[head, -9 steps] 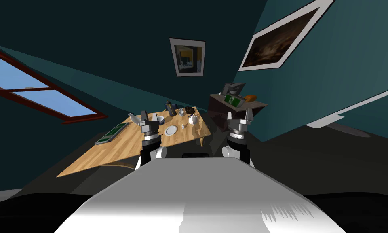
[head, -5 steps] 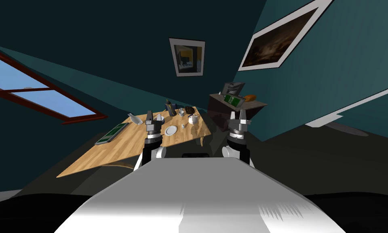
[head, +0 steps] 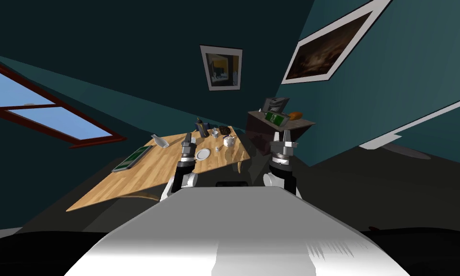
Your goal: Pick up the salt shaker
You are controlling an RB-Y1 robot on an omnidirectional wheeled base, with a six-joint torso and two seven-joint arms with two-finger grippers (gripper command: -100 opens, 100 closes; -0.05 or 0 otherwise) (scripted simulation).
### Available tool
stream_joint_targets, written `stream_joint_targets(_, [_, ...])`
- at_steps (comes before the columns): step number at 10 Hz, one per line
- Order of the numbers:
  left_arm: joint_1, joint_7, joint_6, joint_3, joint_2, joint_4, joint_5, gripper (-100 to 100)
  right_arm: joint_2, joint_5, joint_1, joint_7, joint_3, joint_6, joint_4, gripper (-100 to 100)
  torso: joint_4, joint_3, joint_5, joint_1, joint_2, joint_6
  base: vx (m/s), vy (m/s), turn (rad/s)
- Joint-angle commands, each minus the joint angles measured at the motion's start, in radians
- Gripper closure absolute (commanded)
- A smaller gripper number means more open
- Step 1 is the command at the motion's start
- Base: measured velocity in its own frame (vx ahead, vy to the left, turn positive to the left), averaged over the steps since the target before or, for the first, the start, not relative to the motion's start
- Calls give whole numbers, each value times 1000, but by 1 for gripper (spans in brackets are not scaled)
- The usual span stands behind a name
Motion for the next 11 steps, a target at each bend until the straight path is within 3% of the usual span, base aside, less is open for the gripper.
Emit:
stream_joint_targets(1, [-22,-30,21,-9,20,50,-18,-100,0,0,0,0,0,0,0,0,0,0,0,0,0,0,-20,16,-26])
stream_joint_targets(8, [-126,-121,122,-38,61,259,-83,-100,0,0,0,0,0,0,0,0,0,0,0,-1,0,0,-16,7,-20])
stream_joint_targets(11, [-150,-139,143,-44,66,310,-98,-100,0,0,0,0,0,0,0,0,0,0,0,-1,-1,0,-7,-4,-14])
